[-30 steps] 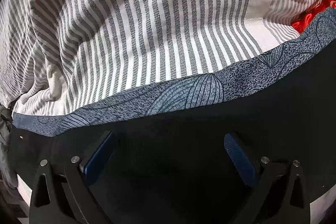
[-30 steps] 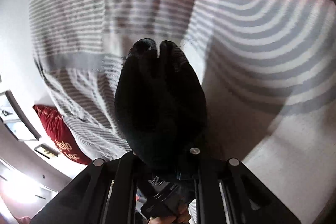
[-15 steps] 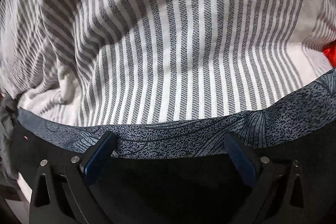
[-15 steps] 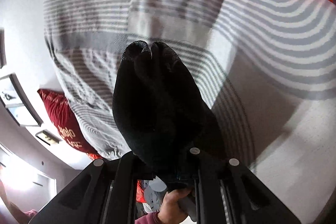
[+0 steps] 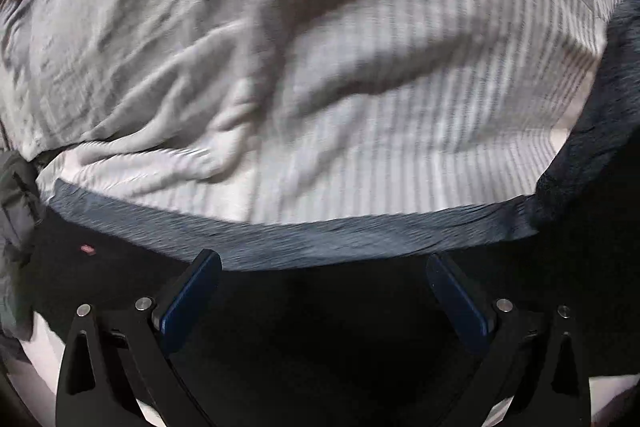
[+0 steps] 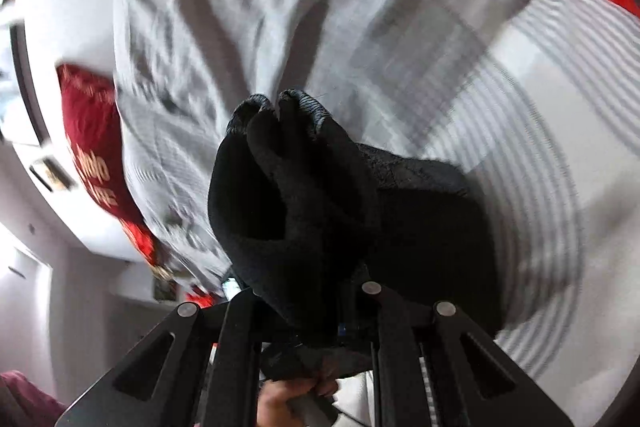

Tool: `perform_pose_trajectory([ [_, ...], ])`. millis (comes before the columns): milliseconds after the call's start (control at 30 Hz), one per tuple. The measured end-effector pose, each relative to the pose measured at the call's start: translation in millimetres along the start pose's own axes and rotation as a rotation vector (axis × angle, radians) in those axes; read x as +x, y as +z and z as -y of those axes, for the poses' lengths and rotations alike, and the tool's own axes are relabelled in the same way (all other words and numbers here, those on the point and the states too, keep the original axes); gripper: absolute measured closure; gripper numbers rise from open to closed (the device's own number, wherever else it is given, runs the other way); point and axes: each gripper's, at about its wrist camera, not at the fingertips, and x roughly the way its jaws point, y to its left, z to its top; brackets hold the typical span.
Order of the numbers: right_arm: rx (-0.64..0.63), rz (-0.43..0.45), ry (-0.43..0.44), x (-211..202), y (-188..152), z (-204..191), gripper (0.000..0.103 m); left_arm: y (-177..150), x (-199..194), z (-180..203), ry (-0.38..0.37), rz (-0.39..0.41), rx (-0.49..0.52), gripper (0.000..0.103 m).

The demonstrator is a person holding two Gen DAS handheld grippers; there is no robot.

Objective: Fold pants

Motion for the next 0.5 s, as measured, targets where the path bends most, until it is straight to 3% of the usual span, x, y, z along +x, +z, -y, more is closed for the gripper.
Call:
perform_pose_trajectory([
  [167,-0.147,-0.116,-0.191,77,-46,-32,0.088,-24,-5,-59,0.042,-0.042,-0.076,0.0],
  [367,-0.285,-0.207,-0.443,159,-100,-34,0.082,-58,-9,-130,0.1,-0.078,-0.156,0.0],
  [433,-0.333,-0.223,-0.519,178,-114,-33,0.073,-69,-7,-149,0.109,-0.089,-0.171,0.0],
  [500,-0.397,-0.237,-0.574,190,-125,-42,0.051,-80,-7,-166,0.112,-0.098,-0.192,0.0],
])
